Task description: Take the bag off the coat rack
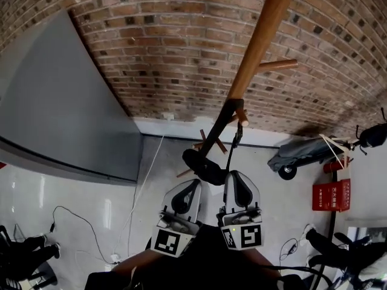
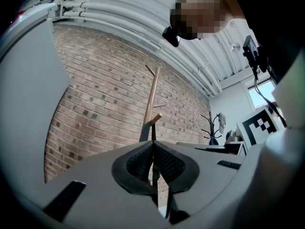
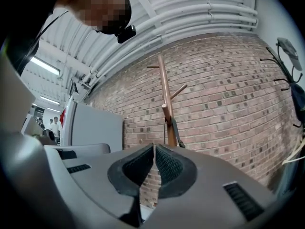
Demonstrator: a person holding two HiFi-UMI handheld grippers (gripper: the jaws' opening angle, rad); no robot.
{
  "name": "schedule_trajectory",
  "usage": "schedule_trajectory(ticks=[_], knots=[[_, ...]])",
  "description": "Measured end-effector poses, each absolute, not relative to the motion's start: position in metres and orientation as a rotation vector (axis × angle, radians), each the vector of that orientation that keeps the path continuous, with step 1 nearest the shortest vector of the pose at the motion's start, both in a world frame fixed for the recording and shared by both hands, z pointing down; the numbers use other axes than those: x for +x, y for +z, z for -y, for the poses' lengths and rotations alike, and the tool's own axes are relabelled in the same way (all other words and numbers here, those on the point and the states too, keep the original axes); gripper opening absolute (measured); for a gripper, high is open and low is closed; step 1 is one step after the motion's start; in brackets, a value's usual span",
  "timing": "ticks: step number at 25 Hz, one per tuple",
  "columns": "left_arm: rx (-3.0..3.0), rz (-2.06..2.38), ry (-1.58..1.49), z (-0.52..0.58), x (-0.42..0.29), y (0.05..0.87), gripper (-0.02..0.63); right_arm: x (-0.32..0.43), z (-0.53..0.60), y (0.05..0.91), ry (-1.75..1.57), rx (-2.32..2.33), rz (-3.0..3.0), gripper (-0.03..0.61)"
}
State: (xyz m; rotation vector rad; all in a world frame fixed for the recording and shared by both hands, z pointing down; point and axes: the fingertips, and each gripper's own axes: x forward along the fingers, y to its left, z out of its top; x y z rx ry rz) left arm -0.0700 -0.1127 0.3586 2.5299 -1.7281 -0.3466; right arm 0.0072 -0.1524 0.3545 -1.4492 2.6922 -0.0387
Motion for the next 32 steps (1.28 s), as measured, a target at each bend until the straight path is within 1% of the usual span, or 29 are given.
schedule_trajectory(ticks=[5, 11, 24, 27, 32], knots=[[2.552, 1.678, -0.336, 0.132, -0.082, 0.359, 0.017, -0.008, 0.173, 0.361, -0.070, -1.496, -2.669, 0.020], [2.535, 1.660, -0.362, 0.143, -0.076, 0.360, 0.018, -0.012, 0.192, 0.361, -0.099, -1.487, -2.700, 0.020], [2.480, 1.757, -0.406, 0.169, -0.094, 0.361, 0.018, -0.027, 0.228, 0.347, -0.047, -1.395, -2.725, 0.025], [2.490, 1.763, -0.409, 0.175, -0.094, 0.356, 0.018, -0.032, 0.237, 0.344, -0.052, -1.367, -2.741, 0.081], [2.499, 1.786, -0.389, 0.181, -0.101, 0.353, 0.018, -0.034, 0.252, 0.347, -0.065, -1.406, -2.729, 0.083]])
